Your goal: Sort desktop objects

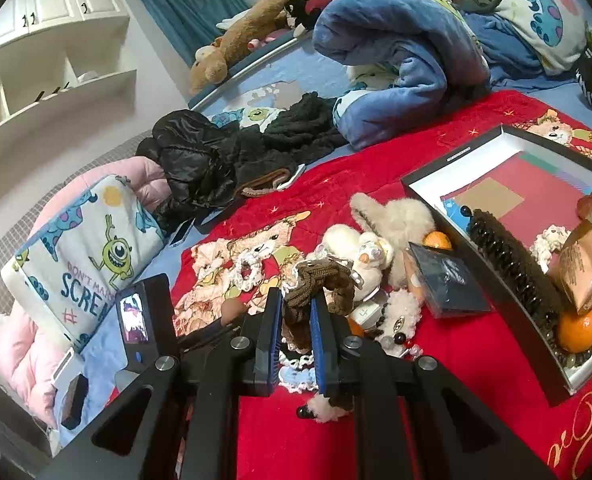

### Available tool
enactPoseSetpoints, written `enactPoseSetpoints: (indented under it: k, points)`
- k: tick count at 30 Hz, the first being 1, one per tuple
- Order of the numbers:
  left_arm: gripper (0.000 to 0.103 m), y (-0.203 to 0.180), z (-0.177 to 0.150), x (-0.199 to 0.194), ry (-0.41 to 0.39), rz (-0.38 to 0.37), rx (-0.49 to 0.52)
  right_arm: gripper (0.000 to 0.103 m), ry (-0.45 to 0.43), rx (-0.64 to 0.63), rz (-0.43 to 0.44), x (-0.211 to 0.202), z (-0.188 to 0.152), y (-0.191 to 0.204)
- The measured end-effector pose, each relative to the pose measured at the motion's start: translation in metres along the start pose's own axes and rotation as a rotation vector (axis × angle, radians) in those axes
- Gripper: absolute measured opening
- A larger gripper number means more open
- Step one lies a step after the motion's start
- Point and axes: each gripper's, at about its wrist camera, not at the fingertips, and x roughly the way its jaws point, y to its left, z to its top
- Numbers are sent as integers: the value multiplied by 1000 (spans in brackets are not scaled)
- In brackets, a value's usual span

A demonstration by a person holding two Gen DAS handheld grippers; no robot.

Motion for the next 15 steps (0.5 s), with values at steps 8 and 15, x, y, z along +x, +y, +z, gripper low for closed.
enactPoseSetpoints:
  k: [8,15]
  points:
    - [31,-3,-1,-24,-77,10,18,14,4,-27,18,-7,-4,8]
    - [31,-10,-11,-63,-116,-24,26,14,-5,-6,25,-17,-4,3]
